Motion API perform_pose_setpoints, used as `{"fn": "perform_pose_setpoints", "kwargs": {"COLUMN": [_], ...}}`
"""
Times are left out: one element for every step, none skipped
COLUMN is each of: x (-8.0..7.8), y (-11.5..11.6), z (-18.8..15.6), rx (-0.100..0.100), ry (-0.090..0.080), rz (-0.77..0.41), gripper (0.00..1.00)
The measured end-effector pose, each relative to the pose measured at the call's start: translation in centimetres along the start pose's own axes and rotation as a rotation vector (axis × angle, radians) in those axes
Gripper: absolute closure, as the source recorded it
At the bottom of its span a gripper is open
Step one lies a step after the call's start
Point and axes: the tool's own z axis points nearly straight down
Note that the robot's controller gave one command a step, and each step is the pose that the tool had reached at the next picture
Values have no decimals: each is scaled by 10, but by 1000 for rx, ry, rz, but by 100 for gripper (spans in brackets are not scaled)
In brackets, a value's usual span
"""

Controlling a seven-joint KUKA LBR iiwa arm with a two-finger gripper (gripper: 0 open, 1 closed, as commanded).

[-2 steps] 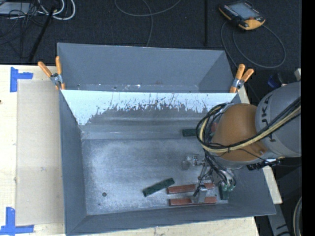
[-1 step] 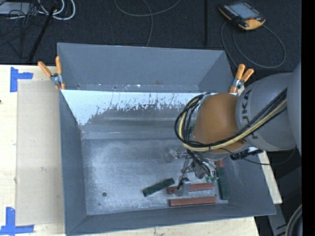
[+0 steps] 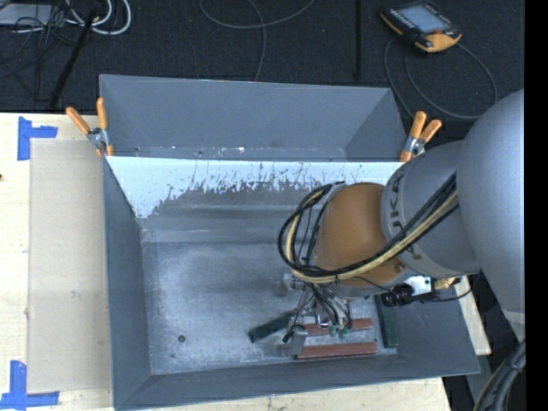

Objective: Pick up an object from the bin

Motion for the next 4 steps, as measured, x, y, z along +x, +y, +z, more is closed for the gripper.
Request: {"fn": "perform_pose_setpoints", "kwargs": {"x": [-12, -12, -11, -10], "y": [18, 18, 18, 18], "z": [5, 5, 1, -11], "rx": [1, 1, 1, 1], "ry": [-1, -1, 1, 3], "rz": [-236, -236, -236, -237], "gripper": [100, 100, 100, 100]}}
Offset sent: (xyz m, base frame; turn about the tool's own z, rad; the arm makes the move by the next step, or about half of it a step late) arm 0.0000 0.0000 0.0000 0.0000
